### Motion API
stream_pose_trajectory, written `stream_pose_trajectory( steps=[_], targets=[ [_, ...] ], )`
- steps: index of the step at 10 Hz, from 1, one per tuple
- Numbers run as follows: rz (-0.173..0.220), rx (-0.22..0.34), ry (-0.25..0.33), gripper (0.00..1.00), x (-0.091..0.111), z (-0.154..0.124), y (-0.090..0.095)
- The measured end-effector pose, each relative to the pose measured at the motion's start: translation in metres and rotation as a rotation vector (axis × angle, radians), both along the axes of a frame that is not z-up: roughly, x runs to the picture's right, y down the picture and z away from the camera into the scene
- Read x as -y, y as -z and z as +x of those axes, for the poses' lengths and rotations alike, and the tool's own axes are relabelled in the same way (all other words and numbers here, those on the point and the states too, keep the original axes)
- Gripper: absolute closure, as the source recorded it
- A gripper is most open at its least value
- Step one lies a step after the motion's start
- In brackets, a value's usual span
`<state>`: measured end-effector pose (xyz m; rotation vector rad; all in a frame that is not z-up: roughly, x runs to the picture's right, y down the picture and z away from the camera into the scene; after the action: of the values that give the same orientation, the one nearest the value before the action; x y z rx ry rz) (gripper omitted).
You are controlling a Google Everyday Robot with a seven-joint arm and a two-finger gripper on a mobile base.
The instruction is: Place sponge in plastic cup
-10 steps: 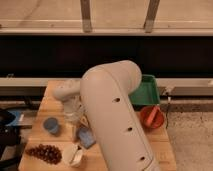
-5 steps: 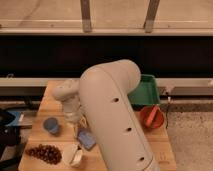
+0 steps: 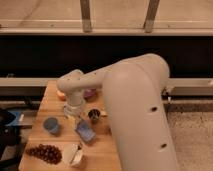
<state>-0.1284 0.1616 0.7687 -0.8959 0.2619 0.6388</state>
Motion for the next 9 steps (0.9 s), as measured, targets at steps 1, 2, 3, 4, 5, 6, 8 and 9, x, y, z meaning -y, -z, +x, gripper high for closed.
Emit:
stream_pose_trajectory(
  steps=[1, 2, 3, 4, 5, 6, 8, 9],
  targets=[
    [0.055, 0.032, -0.031, 1.0, 0.02, 0.005, 0.004],
    [0.092, 0.061, -0.044, 1.0, 0.035, 0.004, 0.007],
    [0.138, 0.098, -0.056, 1.0, 0.055, 0.0, 0.011],
    [0.175, 0.131, -0.067, 1.0, 0.071, -0.004, 0.012],
    [0.215, 0.17, -0.082, 1.0, 0.089, -0.01, 0.013],
    [0.249, 0.211, -0.089, 1.0, 0.103, -0.02, 0.014],
    [0.298, 0.289, -0.088, 1.0, 0.129, -0.04, 0.016],
    [0.32, 0.332, -0.084, 1.0, 0.141, -0.052, 0.018]
  ],
)
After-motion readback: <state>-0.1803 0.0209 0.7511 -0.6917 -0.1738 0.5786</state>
